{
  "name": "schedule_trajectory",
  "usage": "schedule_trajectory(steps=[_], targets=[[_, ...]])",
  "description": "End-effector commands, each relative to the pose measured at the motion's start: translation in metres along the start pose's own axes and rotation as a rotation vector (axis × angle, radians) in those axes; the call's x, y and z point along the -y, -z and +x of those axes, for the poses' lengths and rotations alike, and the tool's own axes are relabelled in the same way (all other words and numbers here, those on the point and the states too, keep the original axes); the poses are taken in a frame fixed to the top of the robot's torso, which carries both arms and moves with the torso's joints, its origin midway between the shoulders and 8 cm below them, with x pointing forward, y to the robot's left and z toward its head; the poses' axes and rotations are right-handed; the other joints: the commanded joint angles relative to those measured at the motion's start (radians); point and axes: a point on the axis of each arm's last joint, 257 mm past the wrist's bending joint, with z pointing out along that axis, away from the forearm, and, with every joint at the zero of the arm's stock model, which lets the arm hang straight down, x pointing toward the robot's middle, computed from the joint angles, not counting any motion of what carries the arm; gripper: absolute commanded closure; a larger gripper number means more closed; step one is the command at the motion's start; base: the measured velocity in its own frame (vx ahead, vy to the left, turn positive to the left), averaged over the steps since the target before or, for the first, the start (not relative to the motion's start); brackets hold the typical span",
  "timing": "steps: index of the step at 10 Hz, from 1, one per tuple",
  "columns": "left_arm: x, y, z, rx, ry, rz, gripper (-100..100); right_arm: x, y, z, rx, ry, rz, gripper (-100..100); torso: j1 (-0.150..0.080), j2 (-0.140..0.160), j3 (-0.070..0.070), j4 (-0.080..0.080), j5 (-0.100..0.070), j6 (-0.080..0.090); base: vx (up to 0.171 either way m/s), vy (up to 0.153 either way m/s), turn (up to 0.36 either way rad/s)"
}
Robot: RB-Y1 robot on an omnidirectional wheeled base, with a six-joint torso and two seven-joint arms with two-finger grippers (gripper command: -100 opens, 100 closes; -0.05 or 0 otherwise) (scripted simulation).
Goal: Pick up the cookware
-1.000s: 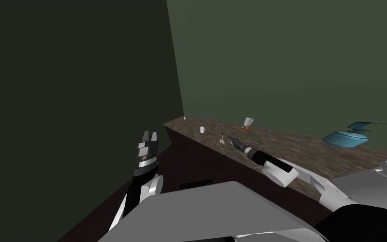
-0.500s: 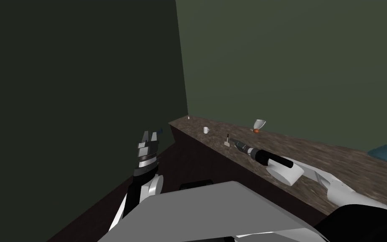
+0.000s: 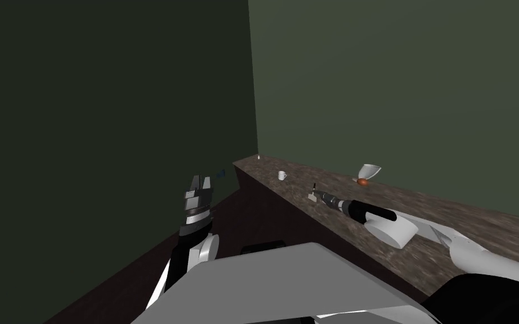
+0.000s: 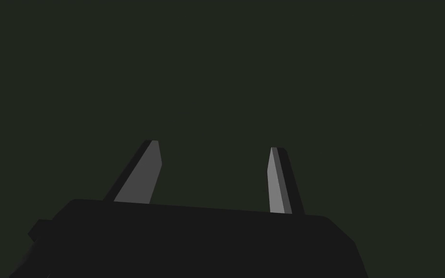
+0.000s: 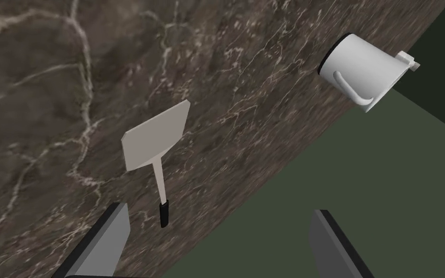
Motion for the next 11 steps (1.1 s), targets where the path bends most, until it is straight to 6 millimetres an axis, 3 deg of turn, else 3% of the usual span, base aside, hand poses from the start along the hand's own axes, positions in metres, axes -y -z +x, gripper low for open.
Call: schedule_trajectory(steps=[1,3,4,6,7,8,10,11], targets=[[0.000,0.000,0.000,0.000,0.000,0.000,0,0.012,0.001,-0.004,-0.008,0.000,0.043,-100,0.000,0.000,0.000,0.000,0.000,0.000,0.016,-0.023,0.142],[0.000,0.000,0.000,0.000,0.000,0.000,0,0.055,0.010,-0.013,-0.027,-0.006,0.187,-100,0.000,0.000,0.000,0.000,0.000,0.000,0.023,-0.035,0.302],[0.000,0.000,0.000,0.000,0.000,0.000,0,0.056,0.011,-0.014,-0.030,-0.012,0.197,-100,-0.001,-0.001,-0.001,0.000,0.000,0.000,0.020,-0.034,0.135],[0.000,0.000,0.000,0.000,0.000,0.000,0,0.097,0.027,-0.022,-0.047,-0.020,0.340,-100,0.000,-0.001,0.000,0.000,0.000,0.000,0.025,-0.030,0.286],[0.000,0.000,0.000,0.000,0.000,0.000,0,0.097,0.027,-0.023,-0.048,-0.028,0.345,-100,-0.001,-0.001,-0.001,0.000,0.000,0.000,0.023,-0.037,0.144],[0.000,0.000,0.000,0.000,0.000,0.000,0,0.117,0.037,-0.027,-0.056,-0.034,0.415,-100,-0.001,-0.001,-0.001,0.000,0.000,0.001,0.020,-0.027,0.207],[0.000,0.000,0.000,0.000,0.000,0.000,0,0.117,0.037,-0.027,-0.056,-0.036,0.415,-100,0.000,0.000,0.000,0.000,0.000,0.001,0.013,-0.012,0.052],[0.000,0.000,0.000,0.000,0.000,0.000,0,0.134,0.048,-0.030,-0.063,-0.046,0.482,-100,0.001,0.000,0.000,0.000,0.000,0.002,0.015,-0.006,0.201]])
